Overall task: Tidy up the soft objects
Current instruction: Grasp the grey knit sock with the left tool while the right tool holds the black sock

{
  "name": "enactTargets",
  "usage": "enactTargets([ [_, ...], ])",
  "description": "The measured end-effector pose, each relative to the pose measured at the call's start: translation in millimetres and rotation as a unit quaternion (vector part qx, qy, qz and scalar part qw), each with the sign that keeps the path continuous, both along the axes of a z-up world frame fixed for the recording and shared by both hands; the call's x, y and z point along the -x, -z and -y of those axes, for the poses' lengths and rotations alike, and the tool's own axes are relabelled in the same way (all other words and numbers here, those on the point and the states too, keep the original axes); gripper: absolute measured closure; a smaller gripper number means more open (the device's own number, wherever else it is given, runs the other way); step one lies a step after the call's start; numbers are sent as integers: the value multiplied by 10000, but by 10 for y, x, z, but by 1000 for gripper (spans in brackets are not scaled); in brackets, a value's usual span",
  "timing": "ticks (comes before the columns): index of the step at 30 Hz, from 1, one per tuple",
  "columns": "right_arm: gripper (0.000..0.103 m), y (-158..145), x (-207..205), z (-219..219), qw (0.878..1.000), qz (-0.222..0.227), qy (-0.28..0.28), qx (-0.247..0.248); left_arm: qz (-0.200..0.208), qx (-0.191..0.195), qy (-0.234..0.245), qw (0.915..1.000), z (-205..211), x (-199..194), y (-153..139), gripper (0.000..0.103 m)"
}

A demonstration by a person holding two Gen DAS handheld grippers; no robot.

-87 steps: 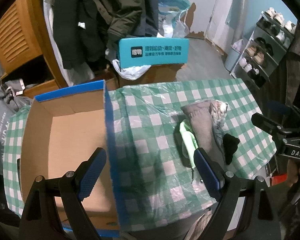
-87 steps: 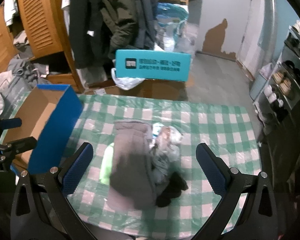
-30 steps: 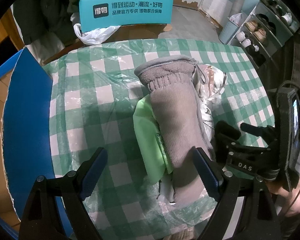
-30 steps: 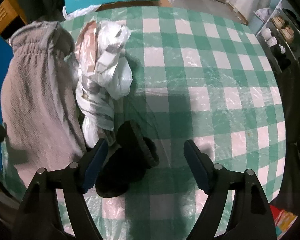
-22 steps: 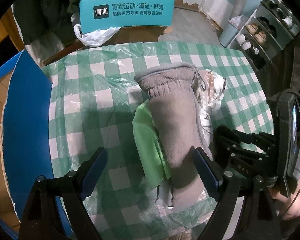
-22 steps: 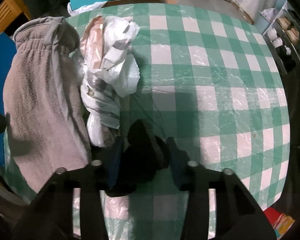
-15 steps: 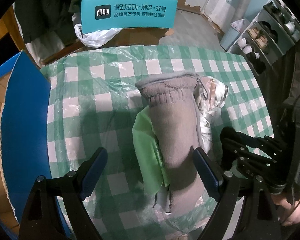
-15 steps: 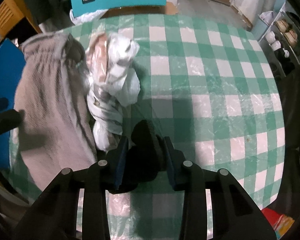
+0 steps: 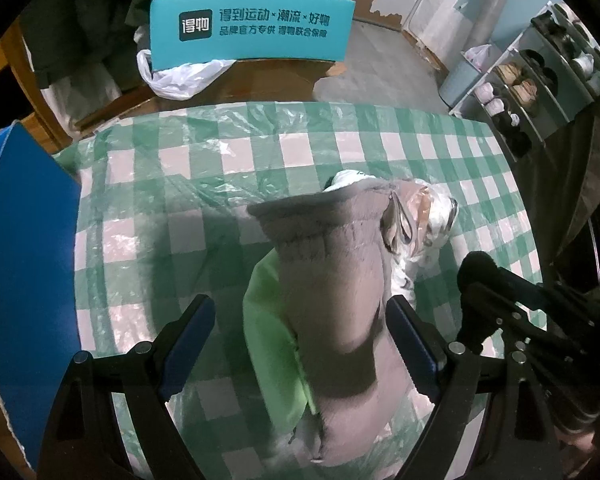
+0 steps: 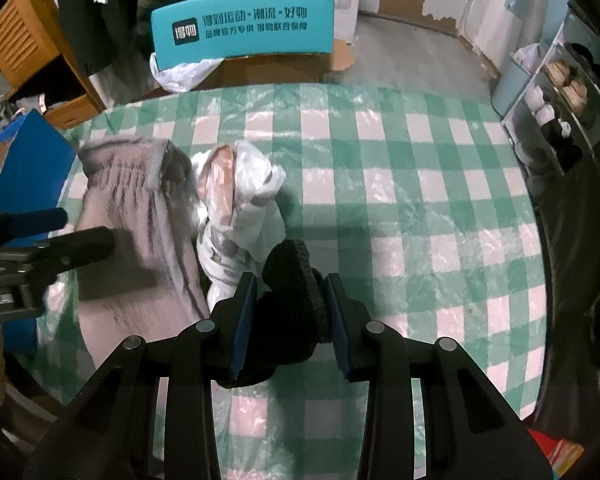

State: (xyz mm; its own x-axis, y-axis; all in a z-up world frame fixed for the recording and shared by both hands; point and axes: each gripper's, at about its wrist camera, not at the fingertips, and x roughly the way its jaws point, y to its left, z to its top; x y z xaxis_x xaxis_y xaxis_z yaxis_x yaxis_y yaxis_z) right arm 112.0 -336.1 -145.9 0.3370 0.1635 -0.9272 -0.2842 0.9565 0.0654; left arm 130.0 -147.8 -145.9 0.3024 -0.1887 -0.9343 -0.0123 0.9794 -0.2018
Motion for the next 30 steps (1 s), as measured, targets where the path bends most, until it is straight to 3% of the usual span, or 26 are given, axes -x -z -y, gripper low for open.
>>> enactTargets([
  [3, 69, -58, 0, 18, 10000, 48, 17, -22, -8, 9, 26, 10000, 31, -49, 17, 16],
  [13, 69, -99, -16, 54, 9999, 51, 44, -94, 124, 163, 208, 9996, 91, -74, 42, 69],
  [16, 69, -97, -9, 74, 9999, 41, 54, -99, 188, 237, 288, 9991, 98, -55, 4, 77],
  [30, 69, -231, 42, 31, 9997, 211, -36, -111, 377, 641, 549, 9957, 112, 98, -321, 80],
])
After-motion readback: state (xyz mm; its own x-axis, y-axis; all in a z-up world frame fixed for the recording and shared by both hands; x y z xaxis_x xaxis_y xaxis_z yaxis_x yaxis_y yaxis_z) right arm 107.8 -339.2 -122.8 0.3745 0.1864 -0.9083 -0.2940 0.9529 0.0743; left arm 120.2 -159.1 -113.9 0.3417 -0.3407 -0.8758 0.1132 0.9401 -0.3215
